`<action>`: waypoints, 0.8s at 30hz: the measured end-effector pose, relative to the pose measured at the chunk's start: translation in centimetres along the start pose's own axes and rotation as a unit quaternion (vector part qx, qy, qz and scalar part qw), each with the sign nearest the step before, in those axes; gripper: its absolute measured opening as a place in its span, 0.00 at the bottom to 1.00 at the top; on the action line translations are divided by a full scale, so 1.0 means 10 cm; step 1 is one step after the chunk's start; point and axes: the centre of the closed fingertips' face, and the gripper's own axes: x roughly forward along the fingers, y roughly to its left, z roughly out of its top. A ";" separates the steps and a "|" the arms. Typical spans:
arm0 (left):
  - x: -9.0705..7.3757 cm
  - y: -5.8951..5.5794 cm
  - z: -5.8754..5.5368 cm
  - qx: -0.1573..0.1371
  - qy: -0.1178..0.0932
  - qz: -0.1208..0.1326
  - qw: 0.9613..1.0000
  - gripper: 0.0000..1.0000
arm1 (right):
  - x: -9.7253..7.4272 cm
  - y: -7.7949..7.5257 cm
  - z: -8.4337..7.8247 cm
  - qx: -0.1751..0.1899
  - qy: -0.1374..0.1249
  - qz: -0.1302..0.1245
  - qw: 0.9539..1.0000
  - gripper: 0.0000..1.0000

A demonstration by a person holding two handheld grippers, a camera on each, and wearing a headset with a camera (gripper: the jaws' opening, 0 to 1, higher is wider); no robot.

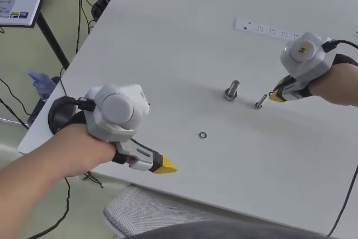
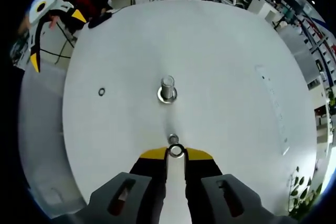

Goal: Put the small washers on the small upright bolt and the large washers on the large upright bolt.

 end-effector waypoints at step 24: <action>0.06 -0.03 0.00 -0.011 0.001 -0.012 1.000 0.99 | 0.18 -0.01 0.02 -0.007 0.010 0.014 1.000 0.12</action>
